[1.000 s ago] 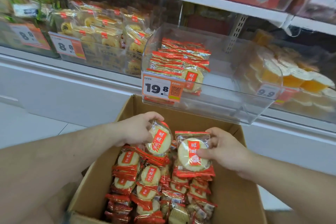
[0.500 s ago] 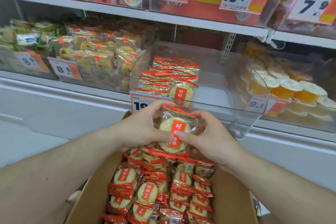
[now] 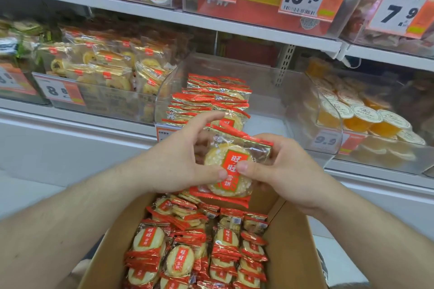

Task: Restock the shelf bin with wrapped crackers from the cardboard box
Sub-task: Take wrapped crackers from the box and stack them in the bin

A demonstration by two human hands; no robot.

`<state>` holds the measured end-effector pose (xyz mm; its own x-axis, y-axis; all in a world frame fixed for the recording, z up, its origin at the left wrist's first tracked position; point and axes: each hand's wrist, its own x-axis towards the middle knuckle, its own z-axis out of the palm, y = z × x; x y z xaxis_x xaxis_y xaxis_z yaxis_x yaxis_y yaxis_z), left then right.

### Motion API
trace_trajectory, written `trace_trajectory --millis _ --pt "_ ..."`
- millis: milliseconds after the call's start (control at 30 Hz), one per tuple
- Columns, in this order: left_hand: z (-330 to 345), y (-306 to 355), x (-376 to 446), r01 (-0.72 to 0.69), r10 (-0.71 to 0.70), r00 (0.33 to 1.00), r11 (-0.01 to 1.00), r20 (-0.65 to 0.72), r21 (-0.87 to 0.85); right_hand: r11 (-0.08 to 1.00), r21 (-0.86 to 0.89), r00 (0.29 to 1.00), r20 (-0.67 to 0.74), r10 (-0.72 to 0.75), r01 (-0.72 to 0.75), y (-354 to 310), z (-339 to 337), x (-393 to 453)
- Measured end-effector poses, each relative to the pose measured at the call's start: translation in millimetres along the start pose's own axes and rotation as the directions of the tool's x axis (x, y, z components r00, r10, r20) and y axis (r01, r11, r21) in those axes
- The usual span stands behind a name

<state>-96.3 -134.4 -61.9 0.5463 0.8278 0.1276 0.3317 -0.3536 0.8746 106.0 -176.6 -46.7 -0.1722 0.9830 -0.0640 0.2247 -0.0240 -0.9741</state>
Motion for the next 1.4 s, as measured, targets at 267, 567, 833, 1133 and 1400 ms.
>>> trace_trajectory --millis 267,567,833,1133,1400 --pt "-18.7 -15.1 8.4 0.016 0.166 0.755 0.963 -0.634 0.27 0.986 -0.088 0.945 -0.287 -0.158 0.138 -43.9 -46.3 48.3" --pt "-9.3 -39.9 14.8 0.202 -0.045 0.777 0.963 -0.628 0.18 0.845 -0.494 0.975 -0.179 0.129 -0.202 -8.2 -34.2 107.8" --pt "-3.5 -41.7 12.7 0.158 -0.036 0.787 0.977 -0.616 0.145 0.557 -0.798 0.968 -0.246 0.049 -0.23 -13.9 -7.8 114.2" --pt "-0.8 -42.1 11.1 0.158 -0.022 0.781 0.974 -0.624 0.164 0.666 -0.652 0.93 -0.295 0.218 -0.363 -7.4 -3.9 131.3" --pt "13.3 -38.9 7.5 0.195 0.189 0.762 0.845 -0.619 0.498 0.799 -0.466 0.923 -0.248 0.293 -0.379 -23.7 -9.7 108.0"
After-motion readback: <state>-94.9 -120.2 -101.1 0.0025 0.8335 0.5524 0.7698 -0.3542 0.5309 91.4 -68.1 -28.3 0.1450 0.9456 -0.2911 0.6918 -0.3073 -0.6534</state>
